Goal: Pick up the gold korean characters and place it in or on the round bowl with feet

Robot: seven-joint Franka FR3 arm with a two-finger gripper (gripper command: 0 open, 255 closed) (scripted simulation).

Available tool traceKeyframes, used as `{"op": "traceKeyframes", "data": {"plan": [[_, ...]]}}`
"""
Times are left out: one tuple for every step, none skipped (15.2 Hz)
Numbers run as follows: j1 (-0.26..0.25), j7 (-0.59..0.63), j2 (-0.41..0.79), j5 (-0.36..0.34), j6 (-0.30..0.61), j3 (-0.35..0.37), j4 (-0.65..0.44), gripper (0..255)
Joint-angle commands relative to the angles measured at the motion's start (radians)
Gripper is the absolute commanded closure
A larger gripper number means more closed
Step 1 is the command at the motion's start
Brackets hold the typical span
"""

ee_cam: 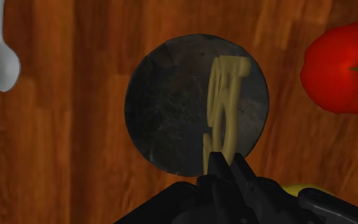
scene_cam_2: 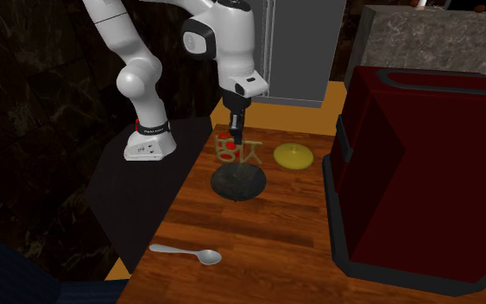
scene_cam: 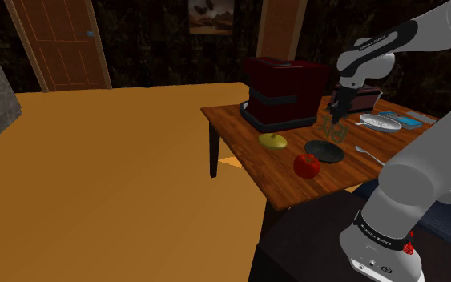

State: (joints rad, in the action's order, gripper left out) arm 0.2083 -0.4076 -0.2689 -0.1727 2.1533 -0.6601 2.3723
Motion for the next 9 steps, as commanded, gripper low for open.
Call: {"op": "traceKeyframes", "data": {"plan": [[-0.001, -0.006, 0.013, 0.004, 0.031, -0.007, 0.019, 255], [-0.003, -0.009, 0.022, 0.008, 0.046, -0.011, 0.026, 255], [-0.004, -0.013, 0.031, 0.012, 0.061, -0.014, 0.034, 255], [-0.006, -0.017, 0.040, 0.016, 0.076, -0.018, 0.041, 255], [-0.007, -0.021, 0.049, 0.021, 0.091, -0.022, 0.048, 255], [-0.009, -0.026, 0.059, 0.026, 0.107, -0.026, 0.054, 255], [-0.011, -0.030, 0.069, 0.032, 0.122, -0.029, 0.061, 255], [-0.013, -0.036, 0.080, 0.038, 0.137, -0.033, 0.067, 255], [-0.015, -0.041, 0.090, 0.045, 0.152, -0.037, 0.073, 255]]}}
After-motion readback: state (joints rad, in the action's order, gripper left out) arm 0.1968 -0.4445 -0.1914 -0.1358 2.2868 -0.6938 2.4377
